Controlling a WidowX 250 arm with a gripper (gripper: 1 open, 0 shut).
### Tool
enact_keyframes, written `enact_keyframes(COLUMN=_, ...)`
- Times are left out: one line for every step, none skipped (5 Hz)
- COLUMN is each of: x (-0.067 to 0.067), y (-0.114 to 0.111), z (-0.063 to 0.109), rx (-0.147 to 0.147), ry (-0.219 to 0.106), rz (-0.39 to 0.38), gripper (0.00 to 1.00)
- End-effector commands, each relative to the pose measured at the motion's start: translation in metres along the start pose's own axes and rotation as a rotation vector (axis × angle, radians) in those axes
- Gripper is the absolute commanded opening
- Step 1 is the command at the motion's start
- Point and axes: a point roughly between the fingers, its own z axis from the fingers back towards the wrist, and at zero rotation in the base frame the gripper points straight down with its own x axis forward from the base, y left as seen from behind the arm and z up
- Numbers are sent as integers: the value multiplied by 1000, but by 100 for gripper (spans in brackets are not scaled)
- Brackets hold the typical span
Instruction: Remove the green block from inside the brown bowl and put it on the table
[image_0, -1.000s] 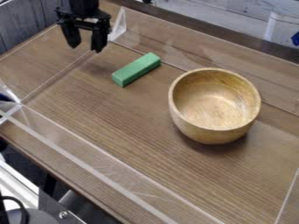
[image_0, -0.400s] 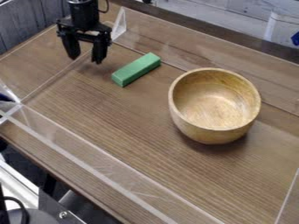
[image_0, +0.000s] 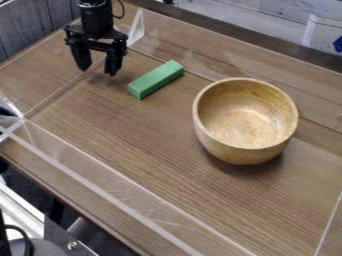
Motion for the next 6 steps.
enact_keyframes(x=5, y=0, z=15, rx=15, ry=-41, rz=5, gripper=100)
enact_keyframes(x=5, y=0, z=15, rx=14, ry=-40, rz=10, gripper=100)
enact_keyframes(x=5, y=1, z=17, rx=12, ry=-39, rz=14, gripper=100)
enact_keyframes(x=5, y=2, z=18, rx=10, ry=-40, rz=18, gripper=100)
enact_keyframes(x=5, y=3, z=20, rx=7, ry=-41, rz=22, gripper=100)
enact_keyframes(x=5, y=5, z=22, rx=5, ry=-42, rz=26, gripper=100)
